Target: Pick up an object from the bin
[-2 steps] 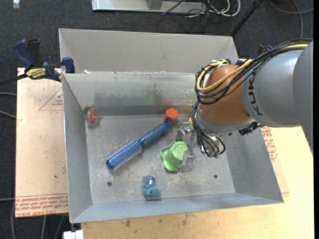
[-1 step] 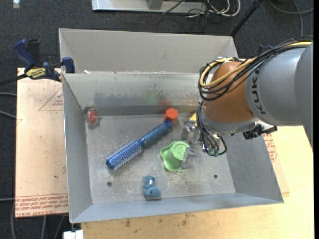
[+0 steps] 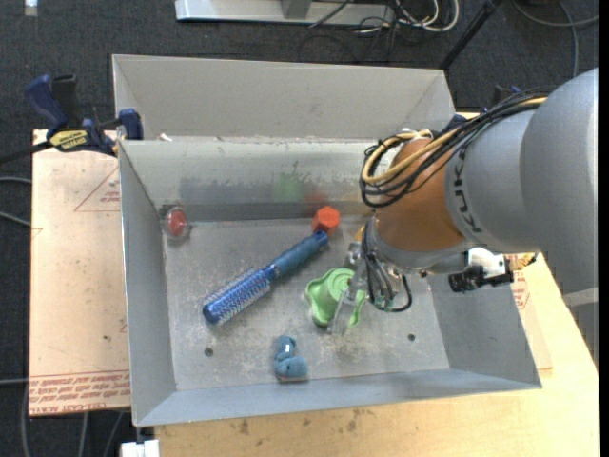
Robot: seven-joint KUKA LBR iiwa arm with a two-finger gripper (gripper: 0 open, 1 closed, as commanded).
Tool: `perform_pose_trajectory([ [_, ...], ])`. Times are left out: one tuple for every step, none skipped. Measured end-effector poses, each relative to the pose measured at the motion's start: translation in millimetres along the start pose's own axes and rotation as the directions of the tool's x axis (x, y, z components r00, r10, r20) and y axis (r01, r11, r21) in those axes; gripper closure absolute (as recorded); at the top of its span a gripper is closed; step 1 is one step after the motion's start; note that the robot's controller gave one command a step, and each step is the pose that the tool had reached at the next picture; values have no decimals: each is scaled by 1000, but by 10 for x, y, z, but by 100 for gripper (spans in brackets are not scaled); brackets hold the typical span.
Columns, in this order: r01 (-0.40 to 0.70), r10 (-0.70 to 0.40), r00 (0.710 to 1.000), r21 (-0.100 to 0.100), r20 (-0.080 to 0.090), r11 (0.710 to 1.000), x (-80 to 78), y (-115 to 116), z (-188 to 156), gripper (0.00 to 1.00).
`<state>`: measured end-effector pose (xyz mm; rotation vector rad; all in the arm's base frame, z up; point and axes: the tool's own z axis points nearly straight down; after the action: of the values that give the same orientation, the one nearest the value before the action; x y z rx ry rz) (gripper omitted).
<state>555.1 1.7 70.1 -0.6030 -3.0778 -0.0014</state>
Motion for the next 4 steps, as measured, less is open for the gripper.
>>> perform_pose_trajectory([
  [2,-2,1000,0,1,1000,-5,3,-5,0],
  [3,-3,1000,-1,4,1000,-19,9,-31,100],
  [5,-5,1000,-2,8,1000,-23,17,-192,100],
  [7,-7,1000,-3,9,1000,-30,28,-501,100],
])
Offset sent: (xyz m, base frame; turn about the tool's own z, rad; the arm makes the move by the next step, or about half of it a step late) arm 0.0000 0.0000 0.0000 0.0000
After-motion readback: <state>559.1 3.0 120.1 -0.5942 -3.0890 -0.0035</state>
